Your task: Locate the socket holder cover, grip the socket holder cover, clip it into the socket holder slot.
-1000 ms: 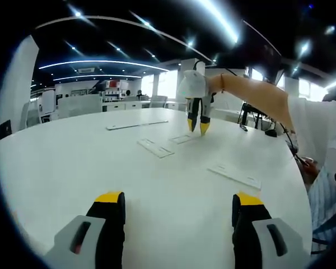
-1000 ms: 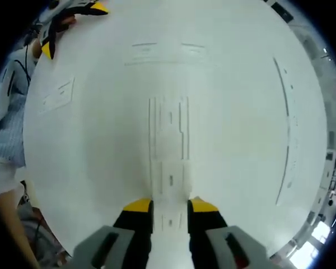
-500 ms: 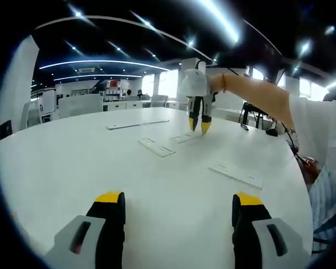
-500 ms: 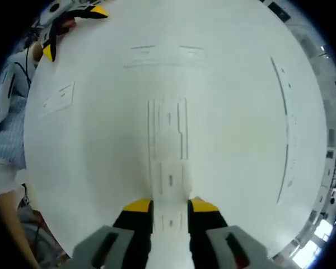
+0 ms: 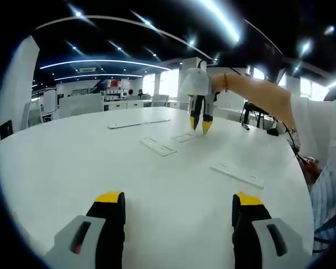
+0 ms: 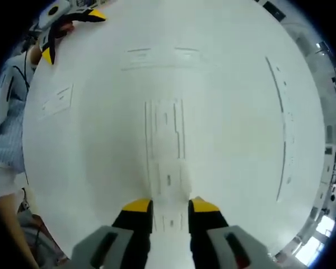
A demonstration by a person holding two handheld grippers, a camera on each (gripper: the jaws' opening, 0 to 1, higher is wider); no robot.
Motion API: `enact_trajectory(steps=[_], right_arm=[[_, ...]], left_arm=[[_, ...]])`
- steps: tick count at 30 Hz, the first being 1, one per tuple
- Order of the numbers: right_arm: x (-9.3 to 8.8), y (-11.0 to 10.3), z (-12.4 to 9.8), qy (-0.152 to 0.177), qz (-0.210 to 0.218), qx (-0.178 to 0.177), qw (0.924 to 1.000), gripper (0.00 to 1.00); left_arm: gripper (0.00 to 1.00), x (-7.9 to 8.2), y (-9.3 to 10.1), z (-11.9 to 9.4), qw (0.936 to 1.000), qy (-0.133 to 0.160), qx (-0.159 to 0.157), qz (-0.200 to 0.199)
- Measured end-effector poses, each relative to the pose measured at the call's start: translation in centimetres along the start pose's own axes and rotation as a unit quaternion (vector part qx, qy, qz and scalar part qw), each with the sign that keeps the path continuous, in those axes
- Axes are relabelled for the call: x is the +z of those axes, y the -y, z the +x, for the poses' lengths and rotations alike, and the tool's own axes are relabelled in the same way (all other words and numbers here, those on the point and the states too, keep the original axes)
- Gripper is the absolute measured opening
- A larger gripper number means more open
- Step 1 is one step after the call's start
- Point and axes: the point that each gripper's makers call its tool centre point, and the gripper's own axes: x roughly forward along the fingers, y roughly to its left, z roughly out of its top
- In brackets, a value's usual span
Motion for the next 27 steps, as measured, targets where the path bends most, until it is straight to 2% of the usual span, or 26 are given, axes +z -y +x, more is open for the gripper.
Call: enact_trajectory(steps=[3,10,13,16,22,27], right_arm=[[0.0,0.0,0.0,0.000,0.000,-0.004,1.0000,0.34],[-0.3,-0.2,-0.3,0.008,0.006,-0.007,0.9999,0.31],[-0.4,-0.2,-0.6,0.022,0.015,-0.012,0.9996,0.31],[-0.8,-0.3,-1.1,0.051,0.034,-0.019,0.9979,0.32],[-2.5,-0.3,-1.8,0.105,0.096,-0.041,0.9889,0.33],[-3.2,-0.1,-2.7,0.154,0.153,-0.076,0.9732,0.35]], left_arm=[[0.78,0.0,0.0,0.0,1.0000,0.001,0.000,0.000],[0.78,0.1,0.0,0.0,1.0000,0.001,0.001,0.000],[0.78,0.0,-0.1,0.0,1.0000,0.000,0.001,0.000],[0.78,0.0,-0.1,0.0,1.0000,-0.001,0.002,0.000],[0.78,0.0,-0.1,0.1,1.0000,-0.001,0.002,-0.001],[0.78,0.1,-0.4,0.0,1.0000,0.000,0.006,-0.002]])
